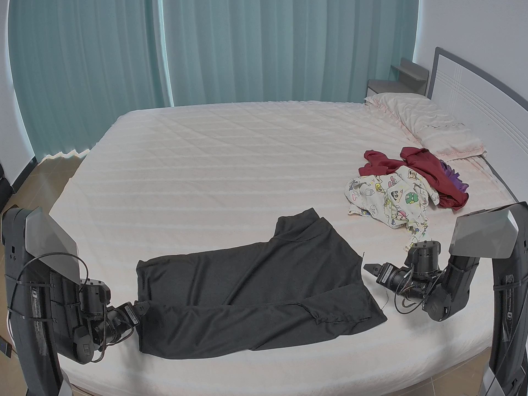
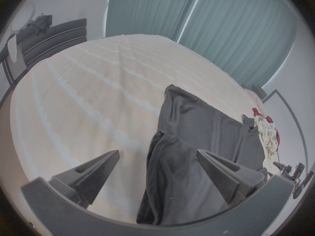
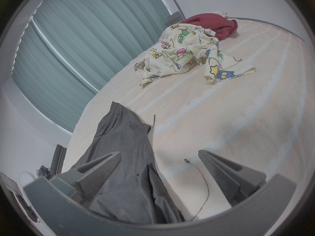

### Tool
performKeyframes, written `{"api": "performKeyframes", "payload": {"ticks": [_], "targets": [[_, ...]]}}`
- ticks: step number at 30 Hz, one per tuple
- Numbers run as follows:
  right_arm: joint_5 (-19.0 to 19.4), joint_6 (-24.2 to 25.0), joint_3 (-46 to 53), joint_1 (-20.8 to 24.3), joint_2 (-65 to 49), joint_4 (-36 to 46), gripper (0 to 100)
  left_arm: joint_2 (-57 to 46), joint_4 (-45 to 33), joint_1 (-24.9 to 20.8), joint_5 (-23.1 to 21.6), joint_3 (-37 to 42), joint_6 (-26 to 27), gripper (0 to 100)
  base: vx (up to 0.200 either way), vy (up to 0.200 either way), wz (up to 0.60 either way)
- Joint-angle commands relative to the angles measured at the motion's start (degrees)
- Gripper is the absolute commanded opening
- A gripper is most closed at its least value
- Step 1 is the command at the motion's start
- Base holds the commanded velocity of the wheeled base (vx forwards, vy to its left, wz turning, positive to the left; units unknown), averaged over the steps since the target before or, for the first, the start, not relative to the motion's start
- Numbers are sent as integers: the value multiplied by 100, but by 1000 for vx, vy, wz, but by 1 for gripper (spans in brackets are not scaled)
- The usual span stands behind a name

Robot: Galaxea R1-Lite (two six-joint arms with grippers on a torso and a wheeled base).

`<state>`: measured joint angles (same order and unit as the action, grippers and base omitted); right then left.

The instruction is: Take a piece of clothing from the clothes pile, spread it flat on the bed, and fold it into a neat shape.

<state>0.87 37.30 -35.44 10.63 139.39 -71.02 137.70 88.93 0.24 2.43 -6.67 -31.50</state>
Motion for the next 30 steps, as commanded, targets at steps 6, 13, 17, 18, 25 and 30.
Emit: {"api": "performKeyframes", "payload": {"ticks": [6, 13, 17, 18, 25, 30], "targets": [[1, 40, 37, -8, 10, 1, 100, -191, 107, -68, 4, 16, -84, 100, 133, 0, 0], [-16, 23, 46, 9, 18, -8, 100, -235, 107, -33, 12, -63, -84, 100, 57, 0, 0], [-16, 5, 37, 18, 10, 1, 100, -376, 107, 37, 21, -195, -93, 100, 0, 0, 0], [-16, 5, 37, 27, 1, -8, 100, -402, 107, 90, 39, -274, -93, 100, 0, 0, 0], [-51, -21, 55, 194, -34, -8, 100, -411, -324, 125, 135, -1284, -84, 100, 0, 0, 0], [-69, -21, 55, 264, -52, 1, 100, -253, -1642, 178, 100, -2471, -84, 100, 0, 0, 0]]}}
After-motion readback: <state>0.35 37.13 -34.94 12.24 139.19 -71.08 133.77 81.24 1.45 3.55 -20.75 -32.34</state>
